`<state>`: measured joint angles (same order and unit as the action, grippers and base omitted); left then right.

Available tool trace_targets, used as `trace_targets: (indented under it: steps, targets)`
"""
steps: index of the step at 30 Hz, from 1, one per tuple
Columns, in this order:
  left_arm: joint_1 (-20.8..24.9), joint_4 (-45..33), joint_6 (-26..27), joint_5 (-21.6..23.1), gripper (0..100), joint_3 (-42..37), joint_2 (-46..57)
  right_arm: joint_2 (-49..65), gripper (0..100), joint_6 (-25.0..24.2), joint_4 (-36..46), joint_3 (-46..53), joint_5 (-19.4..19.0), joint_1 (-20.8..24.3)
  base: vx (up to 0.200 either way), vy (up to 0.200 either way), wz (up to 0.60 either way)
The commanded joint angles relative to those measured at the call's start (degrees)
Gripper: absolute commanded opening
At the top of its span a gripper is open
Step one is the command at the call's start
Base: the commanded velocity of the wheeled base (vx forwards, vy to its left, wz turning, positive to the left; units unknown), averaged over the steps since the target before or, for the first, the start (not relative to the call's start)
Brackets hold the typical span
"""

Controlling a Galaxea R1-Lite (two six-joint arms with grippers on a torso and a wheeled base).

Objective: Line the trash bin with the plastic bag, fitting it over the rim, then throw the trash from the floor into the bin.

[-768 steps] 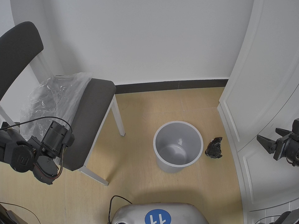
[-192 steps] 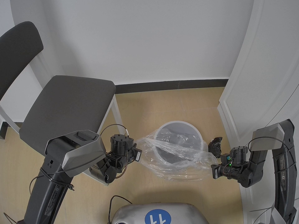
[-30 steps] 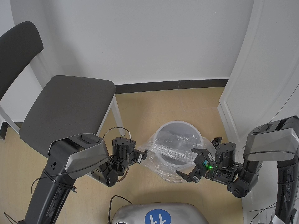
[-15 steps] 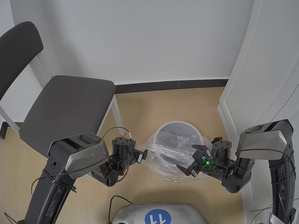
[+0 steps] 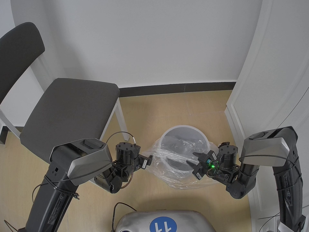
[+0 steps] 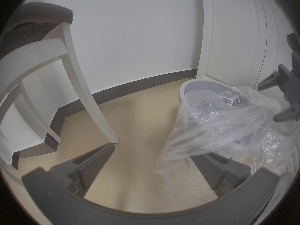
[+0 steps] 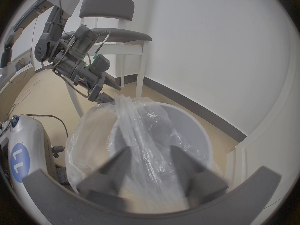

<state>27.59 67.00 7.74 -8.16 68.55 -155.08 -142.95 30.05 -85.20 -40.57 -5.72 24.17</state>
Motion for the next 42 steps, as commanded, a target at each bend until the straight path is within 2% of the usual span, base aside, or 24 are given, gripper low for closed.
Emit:
trace_targets:
  steps: [1,7,13,19,21,26,27,33,37,42]
  targets:
    - [0.10,0.06,-0.01,-0.02,100,-0.08,-0.05,0.30,0,0.01,-0.05,-1.00,-0.08,-1.23,0.000,0.000,0.00]
    - [0.10,0.15,-0.01,-0.02,100,-0.08,-0.05,0.74,0,-0.25,0.03,-2.67,-0.26,-2.46,0.000,0.000,0.00]
    - [0.19,1.38,-0.01,0.07,100,0.09,-0.31,1.09,0,-3.07,0.03,-5.31,-0.08,-3.17,0.000,0.000,0.00]
    - [0.27,12.54,0.17,0.25,100,6.42,-6.11,0.56,0,-5.70,0.30,-10.23,0.09,-4.49,0.000,0.000,0.00]
    - [0.27,13.42,0.34,0.33,100,7.57,-6.91,0.21,0,-6.58,0.83,-12.69,0.44,-5.45,0.000,0.000,0.00]
    - [0.19,13.86,0.17,0.60,100,7.92,-6.82,-4.27,0,-10.80,1.35,-24.03,3.87,-8.09,0.000,0.000,0.00]
    - [0.19,14.21,0.08,0.60,100,8.18,-6.73,-6.56,0,-12.21,2.32,-28.95,5.10,-8.62,0.000,0.000,0.00]
    - [0.27,15.00,0.08,0.60,100,9.59,-6.82,-11.65,0,-18.45,7.24,-41.17,9.32,-9.06,0.000,0.000,0.00]
    - [0.63,15.00,-0.18,-0.11,100,13.01,-7.26,-16.05,0,-21.61,8.12,-48.64,9.76,-8.97,0.000,0.000,0.00]
    - [2.56,14.83,-0.18,-4.68,100,14.86,-6.47,-22.11,0,-22.58,8.30,-58.75,10.38,-9.41,0.000,0.000,0.00]
